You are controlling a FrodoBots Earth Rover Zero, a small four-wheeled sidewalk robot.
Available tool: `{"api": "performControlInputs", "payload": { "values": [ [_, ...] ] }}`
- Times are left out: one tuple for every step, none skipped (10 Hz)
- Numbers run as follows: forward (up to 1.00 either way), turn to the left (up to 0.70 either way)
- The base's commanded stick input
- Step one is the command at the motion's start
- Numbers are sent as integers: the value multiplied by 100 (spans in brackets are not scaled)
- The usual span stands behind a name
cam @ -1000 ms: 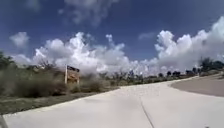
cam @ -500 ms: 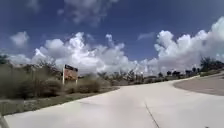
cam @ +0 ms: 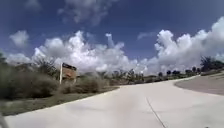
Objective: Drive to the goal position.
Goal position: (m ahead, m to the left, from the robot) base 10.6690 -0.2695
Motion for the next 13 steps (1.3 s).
{"api": "performControlInputs", "payload": {
  "values": [
    [70, -35],
    [70, -35],
    [70, -24],
    [70, 0],
    [70, 0],
    [70, 0],
    [70, 0],
    [70, 0],
    [70, 0],
    [70, 0],
    [70, 0],
    [70, 0],
    [70, 0]
  ]
}}
